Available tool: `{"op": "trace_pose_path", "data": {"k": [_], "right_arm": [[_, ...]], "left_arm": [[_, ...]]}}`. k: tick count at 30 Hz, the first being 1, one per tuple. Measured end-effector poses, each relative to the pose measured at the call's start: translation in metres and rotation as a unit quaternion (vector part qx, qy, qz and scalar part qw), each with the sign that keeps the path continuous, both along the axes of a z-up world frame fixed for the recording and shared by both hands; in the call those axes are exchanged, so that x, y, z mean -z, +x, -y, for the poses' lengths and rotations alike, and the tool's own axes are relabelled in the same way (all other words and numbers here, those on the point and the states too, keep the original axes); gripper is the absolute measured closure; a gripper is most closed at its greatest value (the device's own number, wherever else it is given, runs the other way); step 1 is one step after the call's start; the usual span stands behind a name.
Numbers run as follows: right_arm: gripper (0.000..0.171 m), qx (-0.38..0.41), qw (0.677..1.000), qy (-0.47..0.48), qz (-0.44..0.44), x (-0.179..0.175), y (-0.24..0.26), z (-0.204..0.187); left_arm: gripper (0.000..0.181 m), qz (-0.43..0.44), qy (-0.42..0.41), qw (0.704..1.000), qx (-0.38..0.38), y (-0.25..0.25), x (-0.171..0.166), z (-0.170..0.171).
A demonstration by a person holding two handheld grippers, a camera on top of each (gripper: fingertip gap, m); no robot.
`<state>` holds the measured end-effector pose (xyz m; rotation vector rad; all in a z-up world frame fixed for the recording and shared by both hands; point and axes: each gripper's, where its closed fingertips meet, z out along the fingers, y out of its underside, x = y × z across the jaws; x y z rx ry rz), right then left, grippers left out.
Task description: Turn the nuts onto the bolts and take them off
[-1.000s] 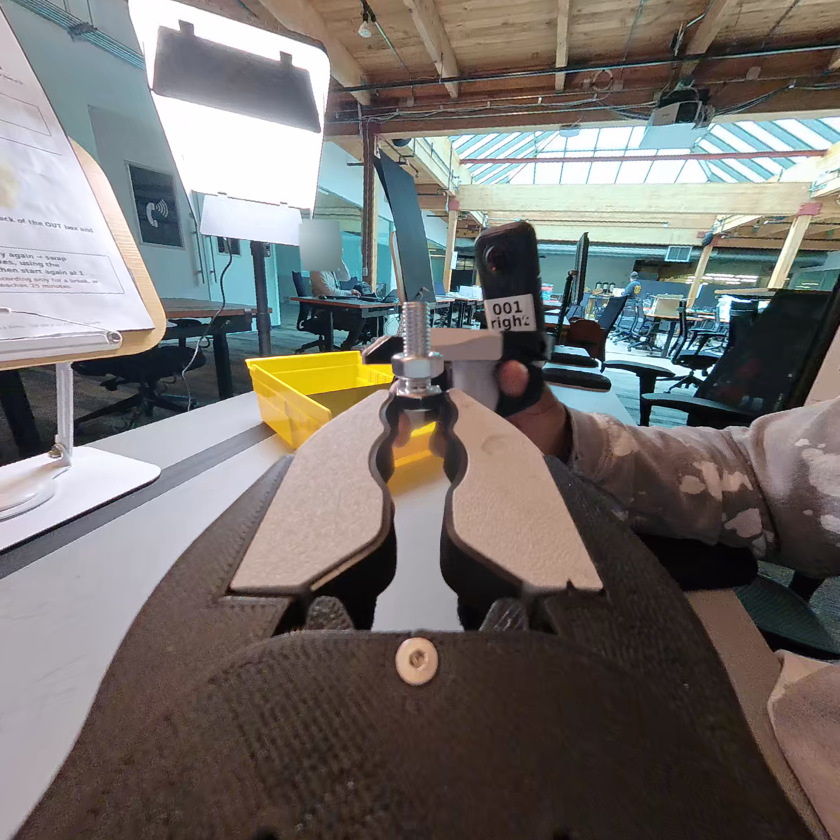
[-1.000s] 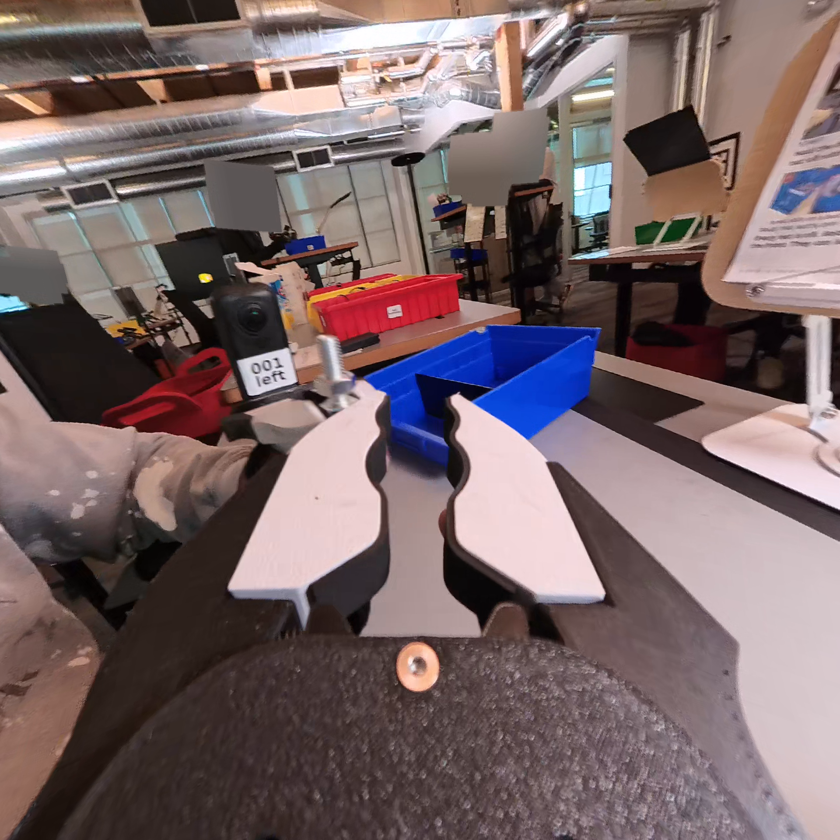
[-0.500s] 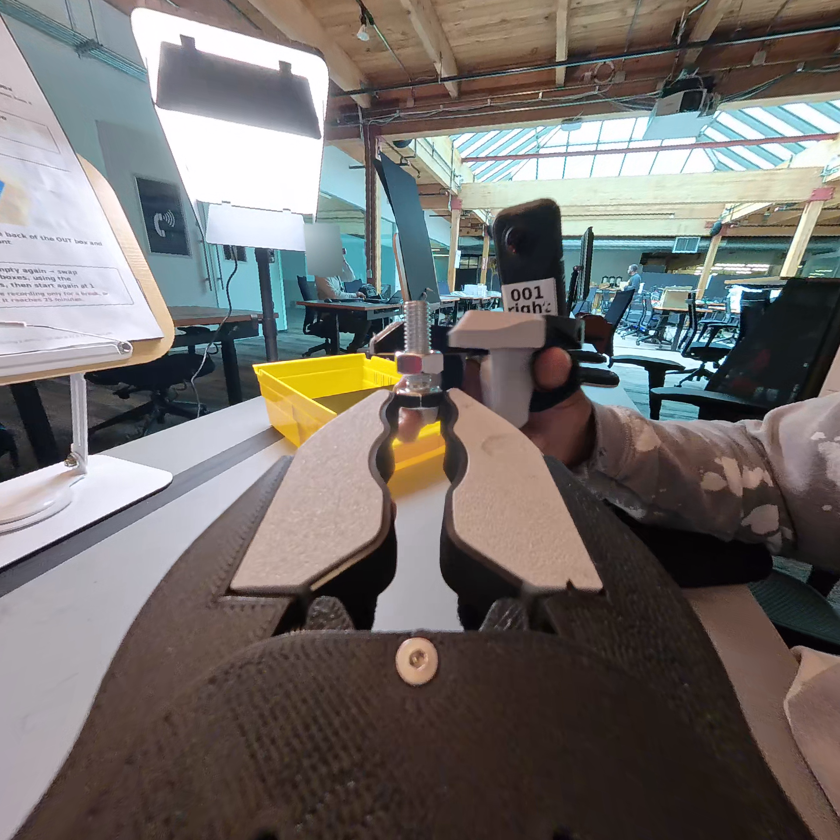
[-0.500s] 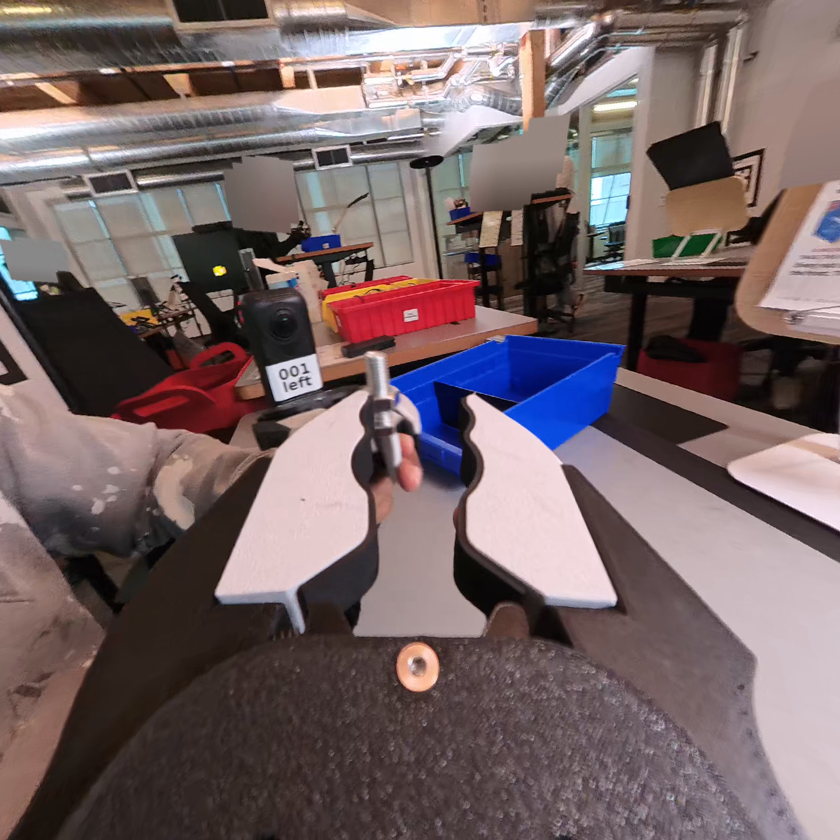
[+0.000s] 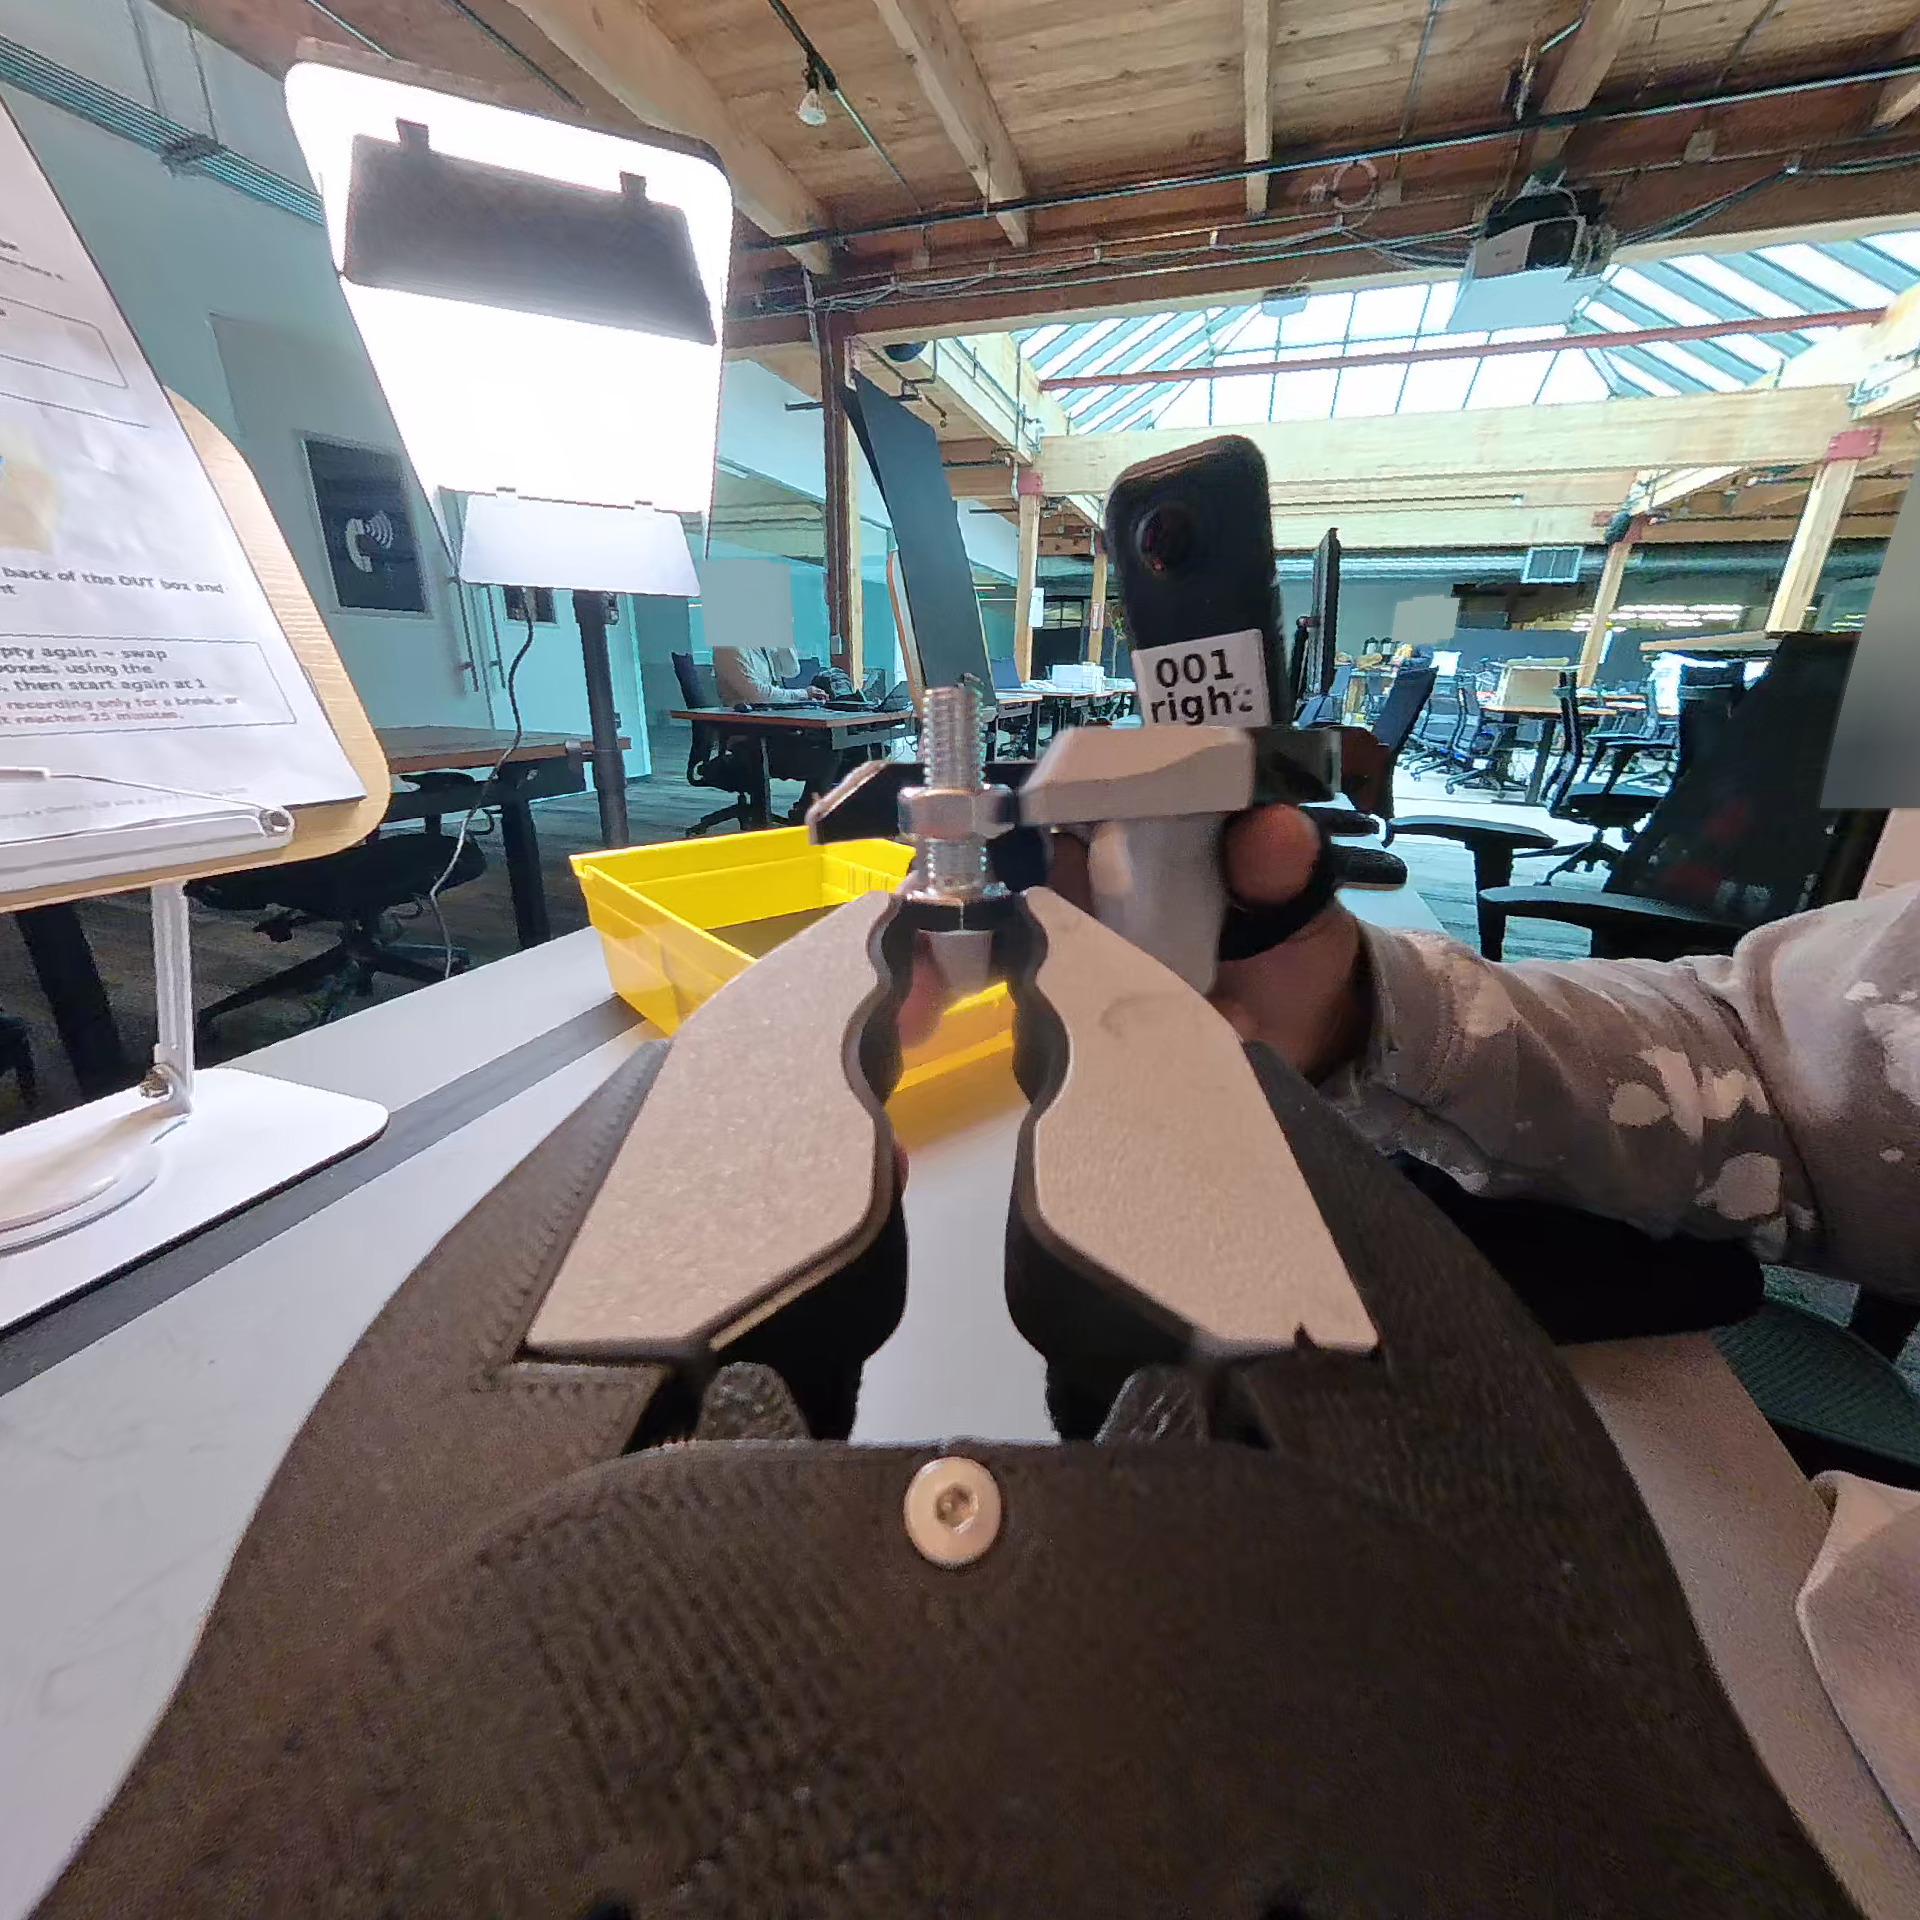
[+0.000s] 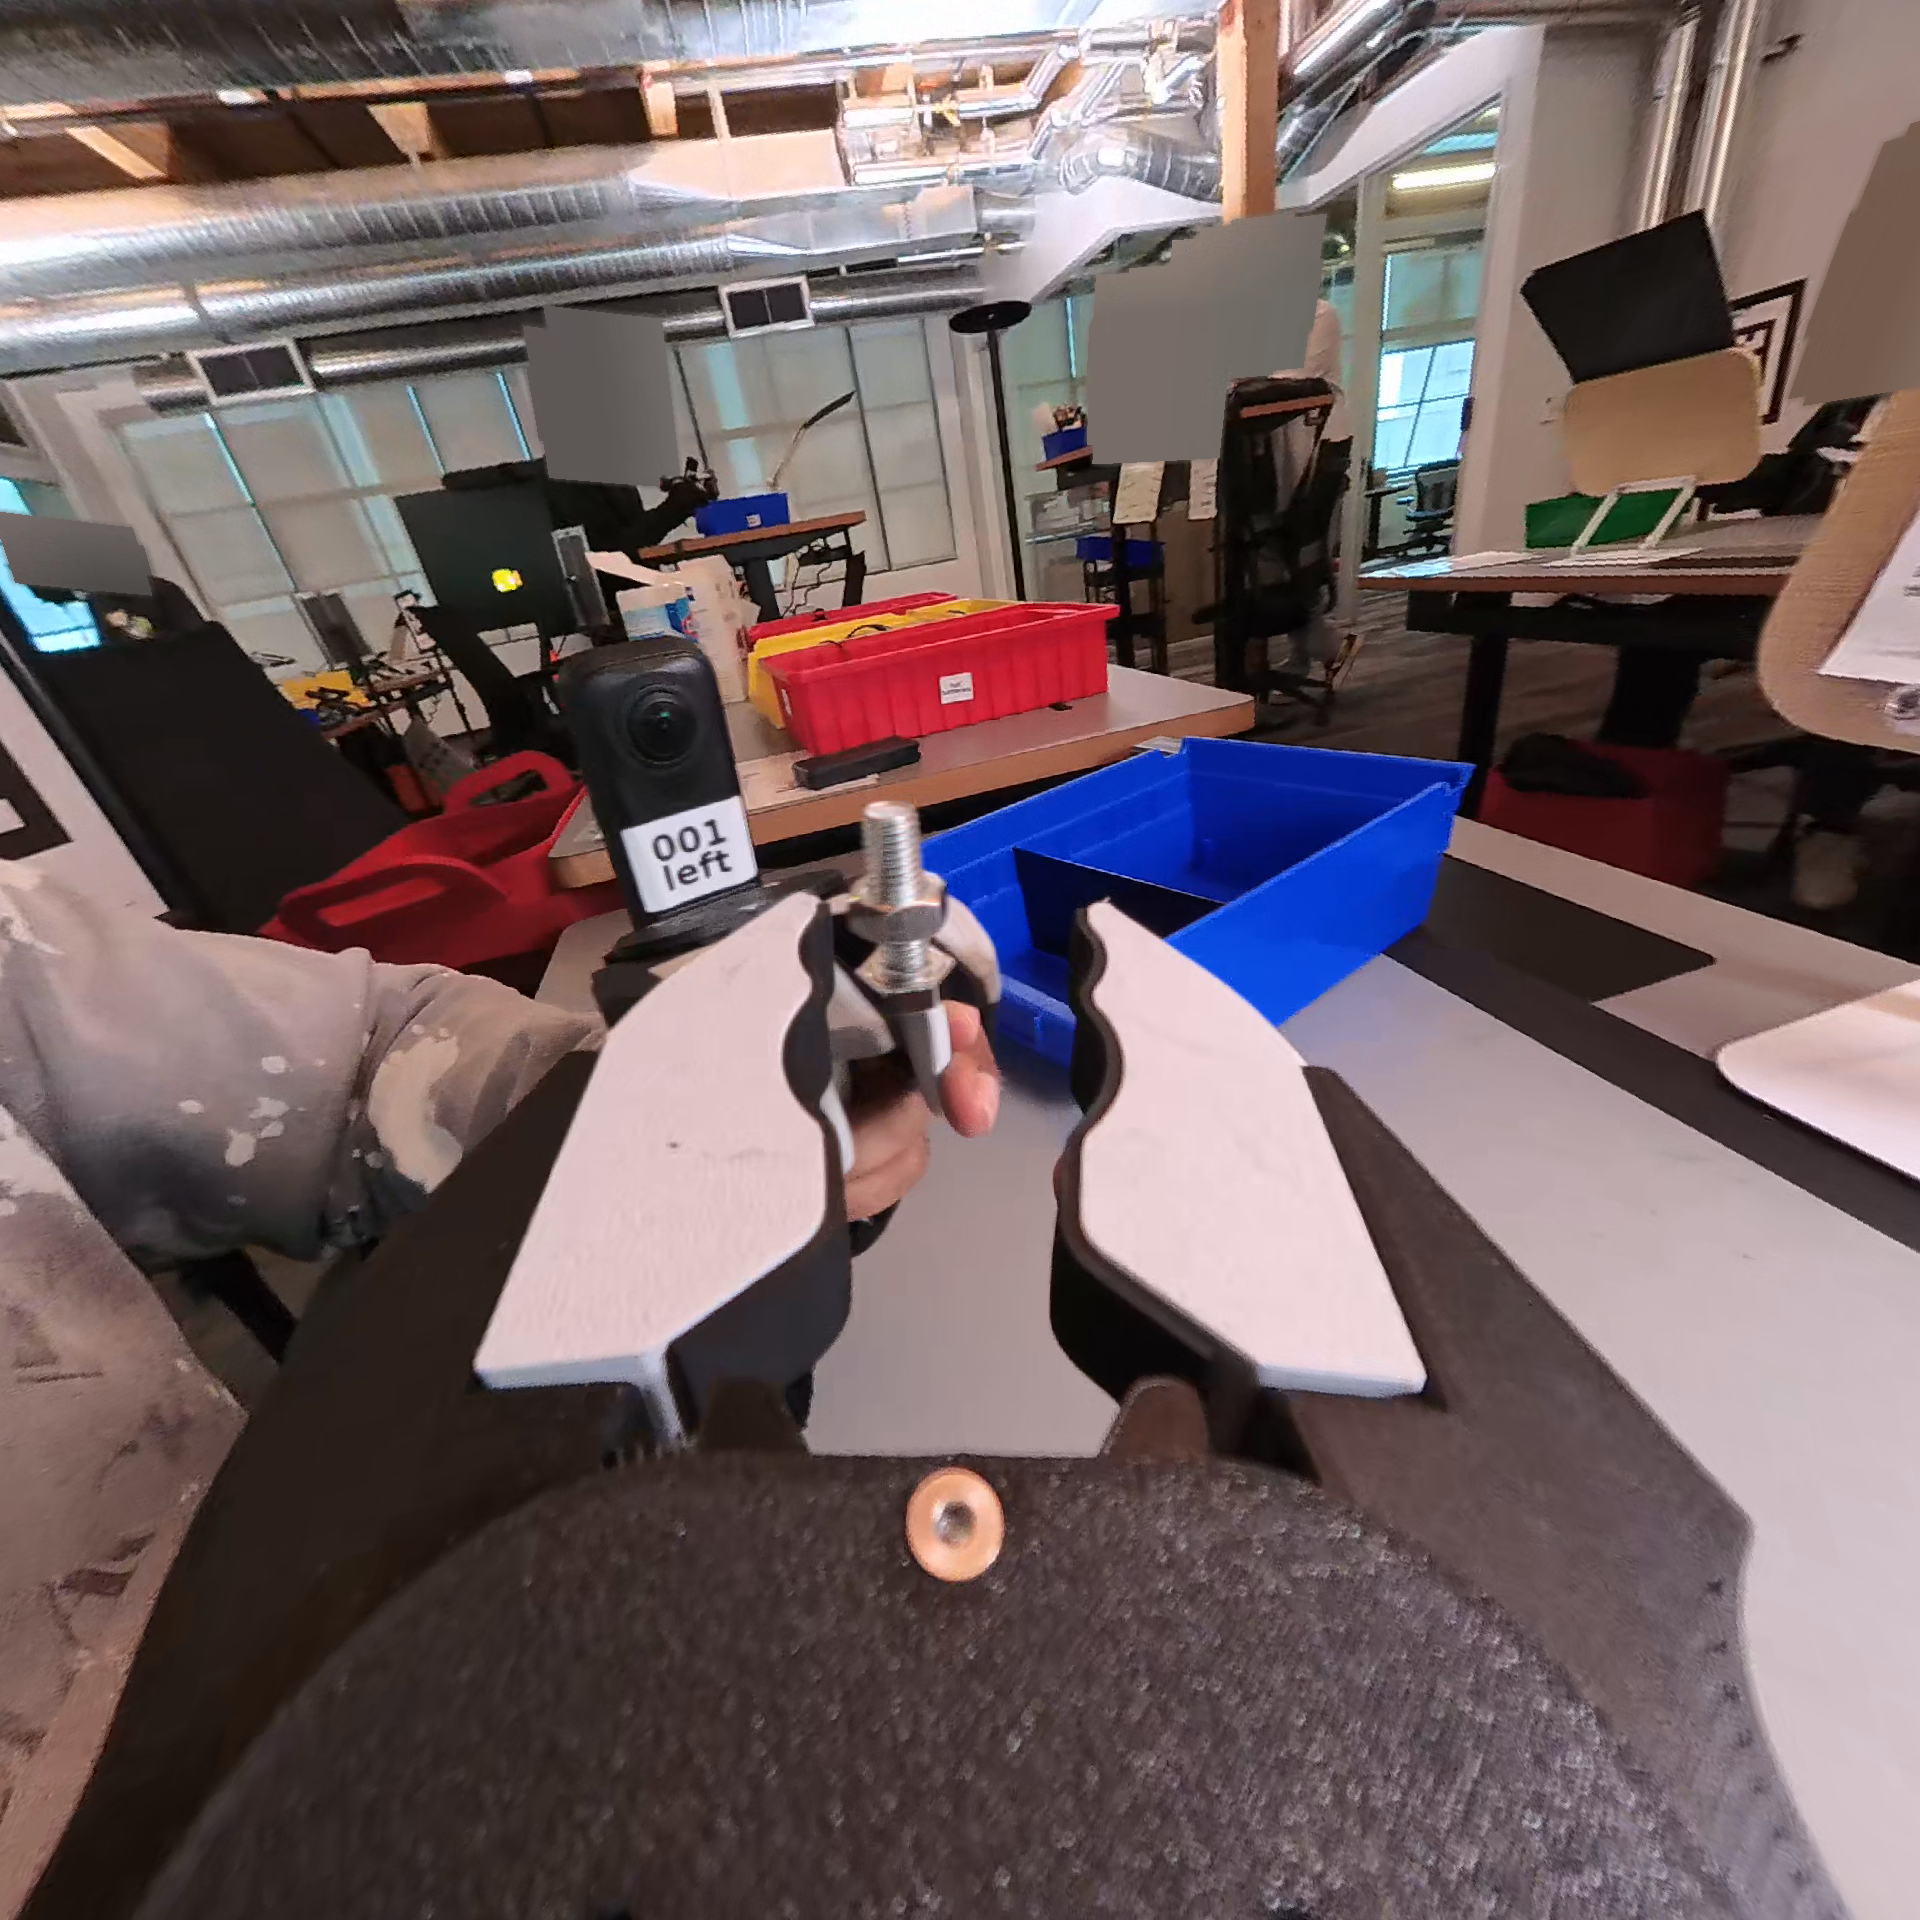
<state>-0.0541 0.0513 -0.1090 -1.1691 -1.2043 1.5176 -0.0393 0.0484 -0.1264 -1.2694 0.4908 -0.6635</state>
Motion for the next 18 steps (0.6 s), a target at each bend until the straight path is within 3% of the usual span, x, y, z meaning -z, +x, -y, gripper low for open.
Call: {"op": "trace_pose_path", "data": {"k": [2,3,6,11,14,15,16,18], "right_arm": [[0.132,0.007,1.0,-0.008,0.0,0.001,0.003,-0.008],[0.155,0.035,0.999,-0.021,0.003,0.002,0.006,-0.022],[0.149,0.048,0.998,-0.03,-0.003,0.003,0.014,-0.036],[0.127,-0.007,1.0,-0.011,-0.004,-0.003,0.002,0.001],[0.13,0.007,1.0,-0.002,0.0,0.0,0.001,-0.004],[0.148,0.02,1.0,-0.017,0.001,0.001,0.004,-0.013],[0.152,0.04,0.999,-0.024,-0.006,0.0,0.008,-0.025],[0.148,0.048,0.998,-0.027,-0.003,0.002,0.012,-0.033]], "left_arm": [[0.163,0.005,0.0,1.0,0.0,-0.002,-0.002,0.0],[0.163,0.009,0.004,1.0,0.006,-0.003,-0.004,0.002],[0.163,0.007,0.007,1.0,0.002,-0.003,-0.006,0.002],[0.163,0.002,-0.001,1.0,0.002,0.0,0.0,0.0],[0.163,0.004,-0.004,1.0,0.002,-0.001,0.0,0.0],[0.163,0.011,0.002,1.0,0.012,-0.002,-0.003,0.002],[0.163,0.01,0.003,1.0,0.008,-0.004,-0.004,0.002],[0.163,0.005,0.008,1.0,0.005,-0.003,-0.005,0.002]]}}
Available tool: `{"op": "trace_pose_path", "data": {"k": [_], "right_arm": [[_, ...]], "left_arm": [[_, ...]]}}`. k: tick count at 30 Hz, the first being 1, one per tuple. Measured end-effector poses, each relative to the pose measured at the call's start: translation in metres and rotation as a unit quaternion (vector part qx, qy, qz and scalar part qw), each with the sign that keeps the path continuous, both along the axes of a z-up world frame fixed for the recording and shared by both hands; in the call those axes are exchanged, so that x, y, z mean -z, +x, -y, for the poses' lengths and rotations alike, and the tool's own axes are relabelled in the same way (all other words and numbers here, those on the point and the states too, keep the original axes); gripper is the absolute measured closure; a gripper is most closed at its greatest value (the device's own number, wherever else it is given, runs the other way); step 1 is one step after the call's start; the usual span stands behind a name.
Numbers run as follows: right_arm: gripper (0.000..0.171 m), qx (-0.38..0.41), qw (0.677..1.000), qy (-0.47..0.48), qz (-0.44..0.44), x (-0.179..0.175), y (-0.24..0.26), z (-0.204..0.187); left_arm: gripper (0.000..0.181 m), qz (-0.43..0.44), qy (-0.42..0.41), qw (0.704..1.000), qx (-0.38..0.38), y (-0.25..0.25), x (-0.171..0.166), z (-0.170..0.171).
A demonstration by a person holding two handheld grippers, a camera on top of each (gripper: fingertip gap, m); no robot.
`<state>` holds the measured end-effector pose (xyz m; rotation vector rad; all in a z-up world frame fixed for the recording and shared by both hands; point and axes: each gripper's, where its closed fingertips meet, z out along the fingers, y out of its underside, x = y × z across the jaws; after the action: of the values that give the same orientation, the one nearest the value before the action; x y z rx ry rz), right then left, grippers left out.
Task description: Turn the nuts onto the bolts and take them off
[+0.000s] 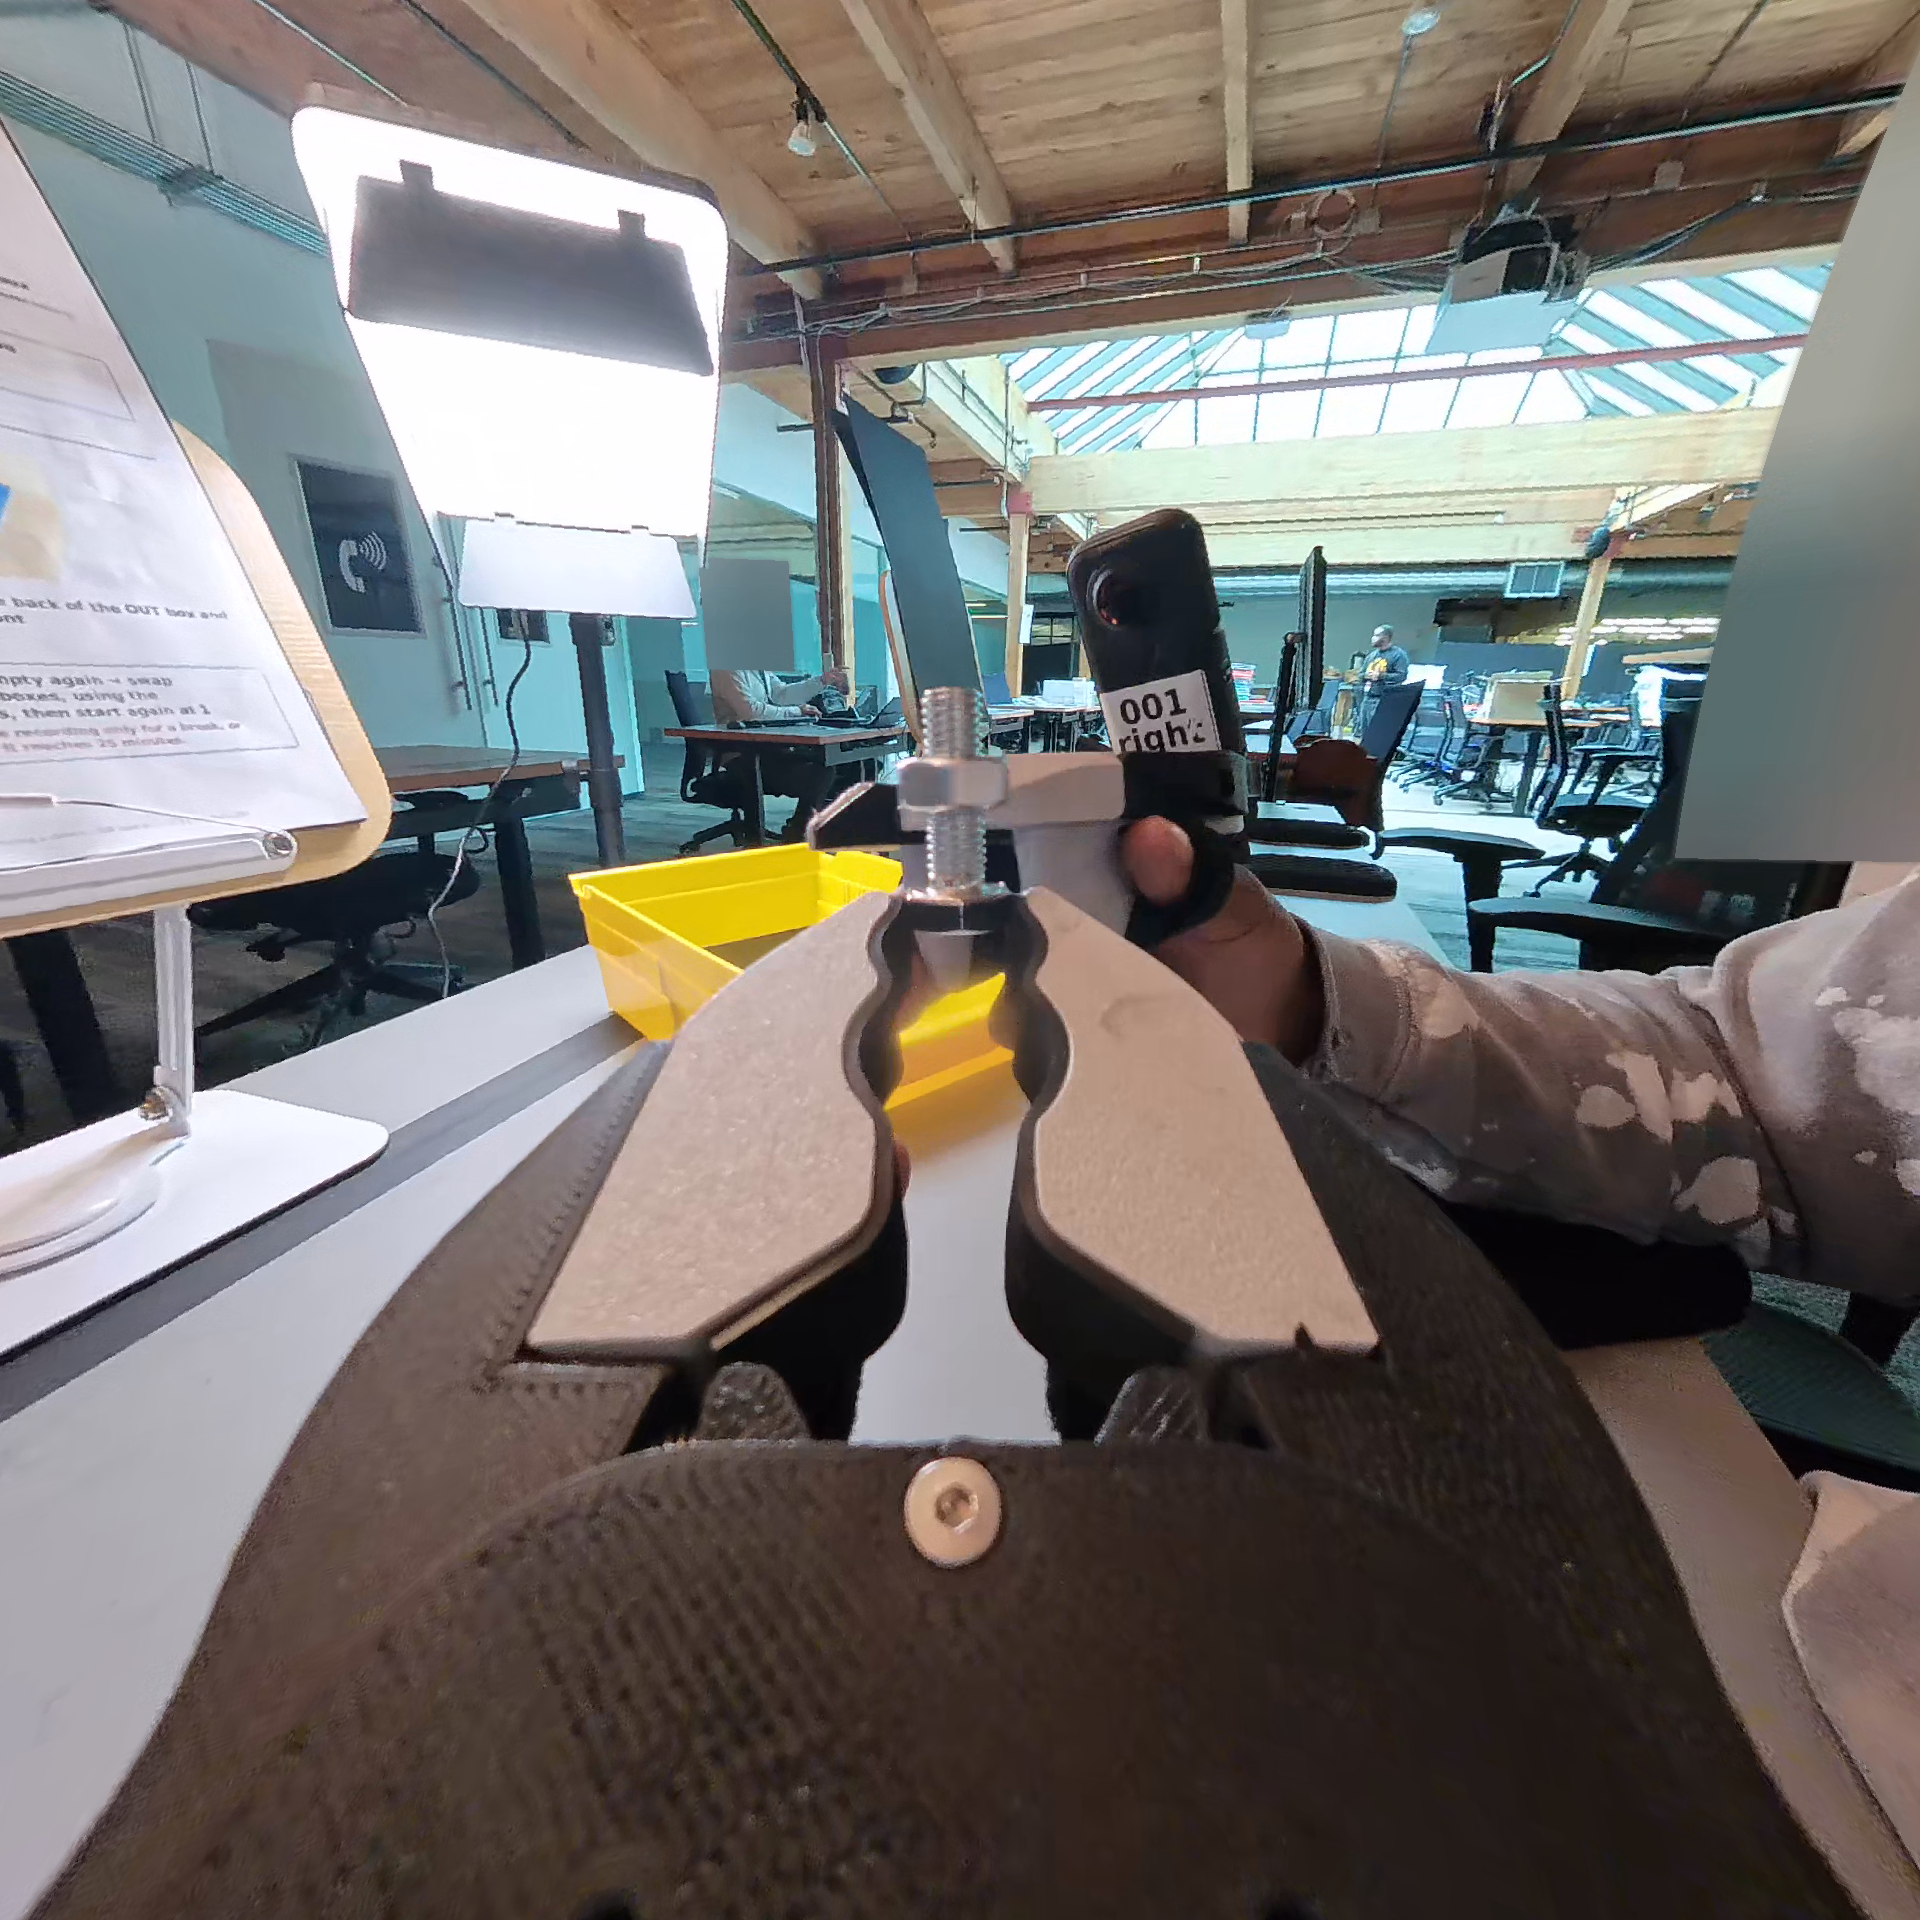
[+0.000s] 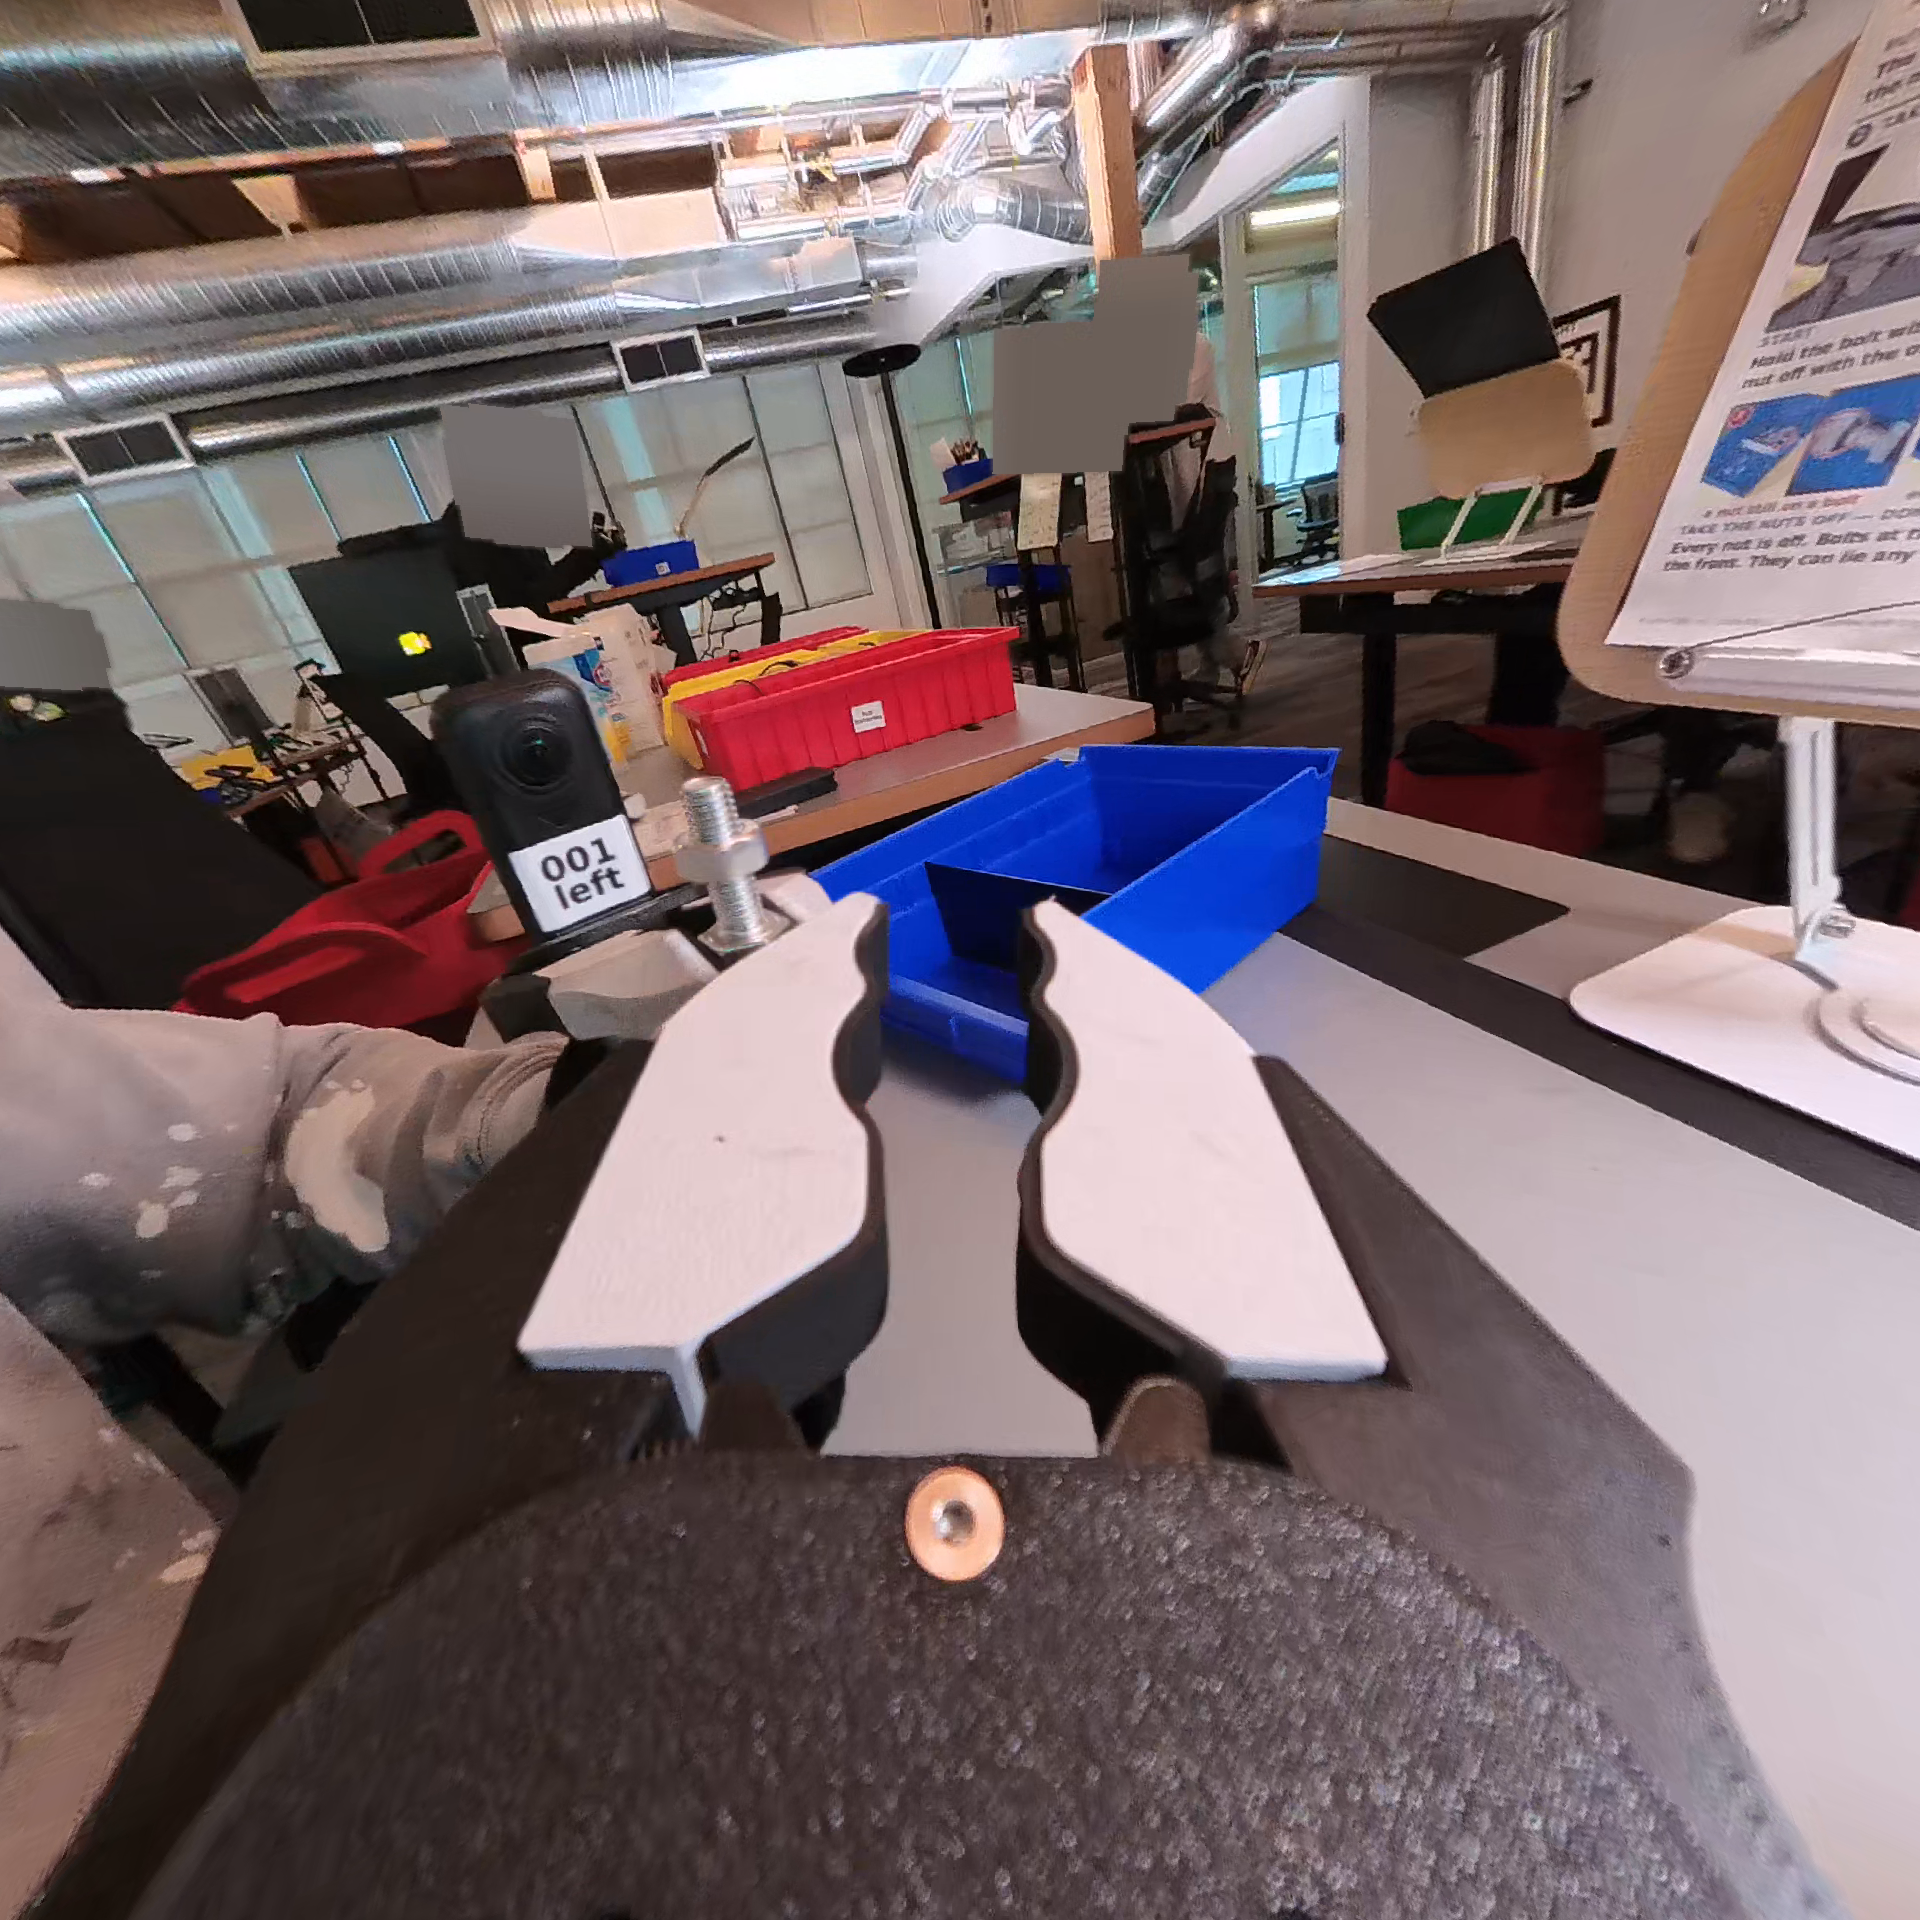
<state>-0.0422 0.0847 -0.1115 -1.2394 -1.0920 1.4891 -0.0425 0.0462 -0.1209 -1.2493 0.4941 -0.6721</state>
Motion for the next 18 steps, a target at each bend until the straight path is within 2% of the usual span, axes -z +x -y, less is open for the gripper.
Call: {"op": "trace_pose_path", "data": {"k": [4,6,8,10,11,13,18], "right_arm": [[0.131,-0.047,0.999,0.007,-0.01,-0.006,-0.007,0.026],[0.128,-0.055,0.998,0.012,-0.005,-0.006,-0.011,0.035],[0.128,-0.048,0.999,0.011,-0.005,-0.005,-0.01,0.029],[0.15,-0.013,1.0,-0.01,-0.004,-0.002,-0.005,0.008],[0.15,-0.002,1.0,-0.012,-0.003,0.0,-0.003,0.001],[0.143,-0.004,1.0,-0.011,-0.004,0.001,-0.001,-0.001],[0.125,-0.052,0.998,0.01,-0.016,-0.009,-0.008,0.031]], "left_arm": [[0.163,-0.001,-0.009,1.0,-0.001,0.001,0.006,-0.003],[0.163,-0.004,-0.008,1.0,0.003,0.003,0.006,-0.002],[0.163,-0.004,-0.01,1.0,0.003,0.003,0.005,-0.001],[0.164,0.002,-0.006,1.0,0.008,0.001,0.003,0.0],[0.163,-0.001,-0.004,1.0,0.008,0.001,0.002,0.0],[0.163,-0.001,-0.004,1.0,0.007,0.002,0.002,0.0],[0.163,-0.005,-0.01,1.0,0.006,0.004,0.007,-0.002]]}}
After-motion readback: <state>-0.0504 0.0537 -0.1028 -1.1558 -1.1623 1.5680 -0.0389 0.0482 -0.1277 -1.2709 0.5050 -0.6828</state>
